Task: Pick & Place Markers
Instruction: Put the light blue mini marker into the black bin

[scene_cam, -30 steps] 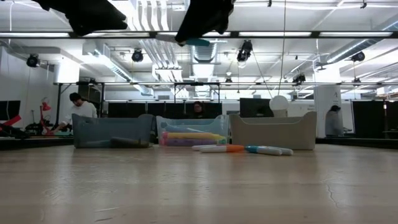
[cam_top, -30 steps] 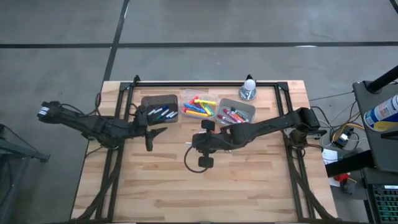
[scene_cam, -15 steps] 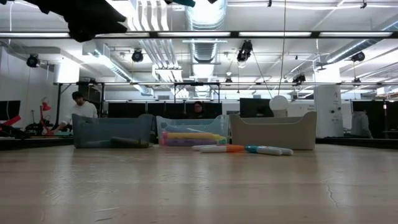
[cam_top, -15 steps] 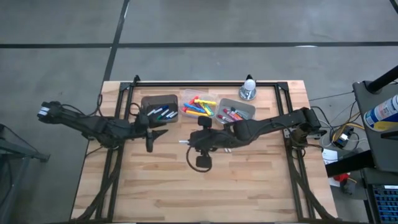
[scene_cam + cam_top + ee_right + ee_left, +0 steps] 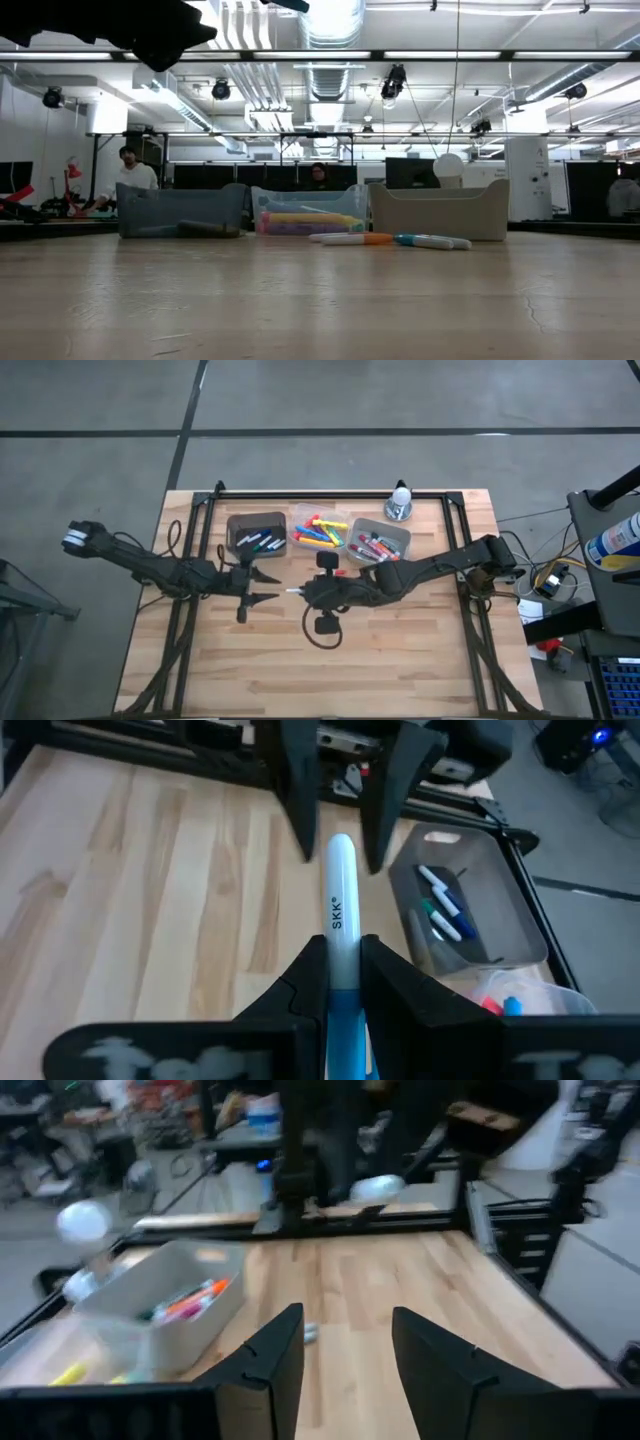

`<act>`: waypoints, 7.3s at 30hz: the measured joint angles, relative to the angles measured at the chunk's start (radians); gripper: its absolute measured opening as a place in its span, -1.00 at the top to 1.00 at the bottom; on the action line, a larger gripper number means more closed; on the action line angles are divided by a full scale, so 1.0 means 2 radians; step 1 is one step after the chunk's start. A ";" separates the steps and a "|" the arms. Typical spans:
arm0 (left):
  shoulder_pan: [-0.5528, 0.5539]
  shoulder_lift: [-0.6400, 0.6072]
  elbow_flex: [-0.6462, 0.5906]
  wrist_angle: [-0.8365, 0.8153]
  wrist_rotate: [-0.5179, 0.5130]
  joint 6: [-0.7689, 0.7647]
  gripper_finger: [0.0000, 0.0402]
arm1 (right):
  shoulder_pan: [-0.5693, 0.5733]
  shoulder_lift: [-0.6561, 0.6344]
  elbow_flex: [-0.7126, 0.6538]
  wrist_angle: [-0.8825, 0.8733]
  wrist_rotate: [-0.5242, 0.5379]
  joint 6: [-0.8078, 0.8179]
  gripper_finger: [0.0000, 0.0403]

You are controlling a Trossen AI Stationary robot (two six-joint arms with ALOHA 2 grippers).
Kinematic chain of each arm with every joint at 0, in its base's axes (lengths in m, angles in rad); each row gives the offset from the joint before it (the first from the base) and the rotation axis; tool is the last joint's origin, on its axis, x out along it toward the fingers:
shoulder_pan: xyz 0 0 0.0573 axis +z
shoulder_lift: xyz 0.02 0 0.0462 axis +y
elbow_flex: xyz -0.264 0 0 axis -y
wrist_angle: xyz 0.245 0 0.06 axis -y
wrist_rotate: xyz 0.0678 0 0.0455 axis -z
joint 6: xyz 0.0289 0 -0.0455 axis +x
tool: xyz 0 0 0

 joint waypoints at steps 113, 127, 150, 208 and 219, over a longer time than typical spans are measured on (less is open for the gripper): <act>0.361 0.054 0.050 -0.302 -0.033 -0.191 0.24 | 0.009 -0.002 -0.031 -0.127 0.070 0.136 0.06; 0.314 0.005 0.091 -0.216 0.109 -0.185 0.23 | 0.005 -0.002 -0.041 -0.128 0.072 0.143 0.06; 0.031 0.005 0.069 -0.045 0.088 -0.137 0.23 | 0.013 -0.002 -0.208 -0.135 0.047 0.339 0.06; 0.010 0.011 0.060 -0.041 0.082 -0.115 0.23 | 0.007 0.051 -0.253 -0.031 -0.025 0.377 0.88; 0.010 0.016 0.011 0.005 0.074 -0.035 0.23 | 0.028 0.034 -0.153 -0.036 0.022 0.266 0.89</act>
